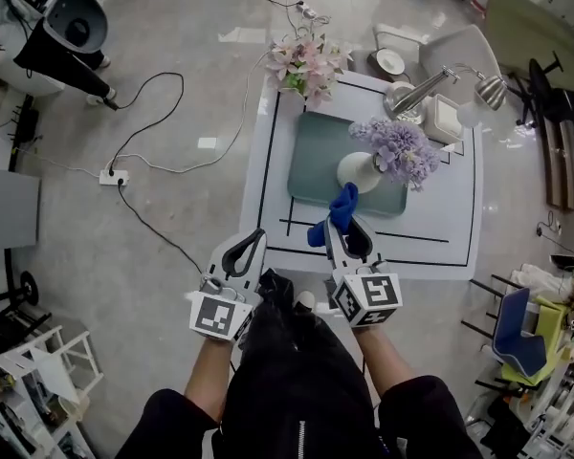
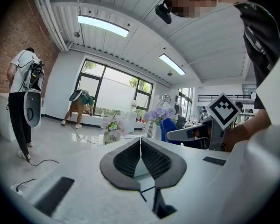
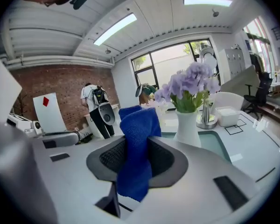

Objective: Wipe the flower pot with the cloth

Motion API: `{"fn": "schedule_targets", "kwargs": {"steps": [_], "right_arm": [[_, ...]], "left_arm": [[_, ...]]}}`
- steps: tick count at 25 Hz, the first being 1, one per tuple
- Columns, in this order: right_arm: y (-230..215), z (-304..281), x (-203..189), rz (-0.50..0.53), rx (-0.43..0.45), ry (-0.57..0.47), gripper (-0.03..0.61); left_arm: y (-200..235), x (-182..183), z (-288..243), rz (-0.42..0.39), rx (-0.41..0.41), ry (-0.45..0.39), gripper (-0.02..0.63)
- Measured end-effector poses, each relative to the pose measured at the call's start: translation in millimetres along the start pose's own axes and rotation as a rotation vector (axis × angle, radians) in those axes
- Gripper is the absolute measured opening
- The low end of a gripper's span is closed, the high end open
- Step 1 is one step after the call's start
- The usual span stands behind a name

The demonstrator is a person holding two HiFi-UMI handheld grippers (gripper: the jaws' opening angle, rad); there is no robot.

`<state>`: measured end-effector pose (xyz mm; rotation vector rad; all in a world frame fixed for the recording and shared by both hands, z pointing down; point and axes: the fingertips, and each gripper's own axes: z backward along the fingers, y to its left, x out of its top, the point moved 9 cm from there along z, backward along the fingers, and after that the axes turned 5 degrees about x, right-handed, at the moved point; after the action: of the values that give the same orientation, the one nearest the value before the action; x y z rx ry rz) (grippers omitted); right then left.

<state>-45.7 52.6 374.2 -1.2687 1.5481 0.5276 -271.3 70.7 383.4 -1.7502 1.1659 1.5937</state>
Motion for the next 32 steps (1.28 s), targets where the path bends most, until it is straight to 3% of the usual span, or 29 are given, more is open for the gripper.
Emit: {"fn": "schedule_targets", "kwargs": {"steps": [8, 17, 32], "right_arm": [[-12, 109, 5, -0.025, 0.038, -0.109, 0.112], [-19, 211, -25, -0.035, 0.045, -0.105, 0.112], [-20, 265, -44, -0.031, 0.085, -0.097, 0.112]], "left_arm": [[-103, 11, 17, -0.061, -0.039, 0.032, 0.012], [-207, 17, 53, -0.083, -0.118, 0.037, 0.012], [-262, 11, 67, -0.137, -0.124, 0.025, 0.012]]}}
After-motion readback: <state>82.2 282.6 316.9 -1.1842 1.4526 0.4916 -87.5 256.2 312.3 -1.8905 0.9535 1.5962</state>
